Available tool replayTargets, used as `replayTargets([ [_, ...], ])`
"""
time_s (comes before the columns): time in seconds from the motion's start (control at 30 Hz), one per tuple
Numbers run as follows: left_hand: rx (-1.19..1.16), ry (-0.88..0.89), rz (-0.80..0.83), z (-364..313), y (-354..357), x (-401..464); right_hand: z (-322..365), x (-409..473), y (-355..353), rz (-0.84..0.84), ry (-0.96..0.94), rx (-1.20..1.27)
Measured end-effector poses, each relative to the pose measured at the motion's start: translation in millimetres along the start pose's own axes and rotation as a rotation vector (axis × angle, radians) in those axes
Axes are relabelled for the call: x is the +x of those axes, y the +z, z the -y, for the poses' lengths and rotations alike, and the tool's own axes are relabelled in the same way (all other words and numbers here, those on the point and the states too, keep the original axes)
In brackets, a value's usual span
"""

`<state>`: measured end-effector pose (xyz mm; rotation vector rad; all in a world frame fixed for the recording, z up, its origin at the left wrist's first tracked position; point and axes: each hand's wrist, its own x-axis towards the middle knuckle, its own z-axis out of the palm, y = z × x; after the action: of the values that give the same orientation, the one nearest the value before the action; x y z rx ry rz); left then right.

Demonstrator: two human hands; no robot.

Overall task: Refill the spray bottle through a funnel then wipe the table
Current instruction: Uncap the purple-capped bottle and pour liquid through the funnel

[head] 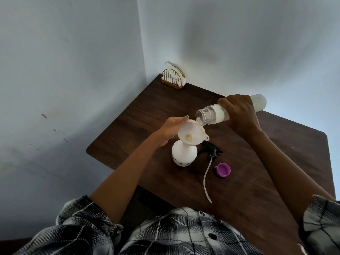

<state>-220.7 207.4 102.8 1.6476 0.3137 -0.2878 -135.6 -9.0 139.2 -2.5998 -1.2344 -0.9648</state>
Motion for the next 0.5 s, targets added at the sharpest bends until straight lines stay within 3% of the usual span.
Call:
replayTargets([
  [0.5, -0.009, -0.005, 0.006, -1.0, -0.2, -1.6, 1.3, 1.2, -2.6, 0.009, 0.002, 0.011],
])
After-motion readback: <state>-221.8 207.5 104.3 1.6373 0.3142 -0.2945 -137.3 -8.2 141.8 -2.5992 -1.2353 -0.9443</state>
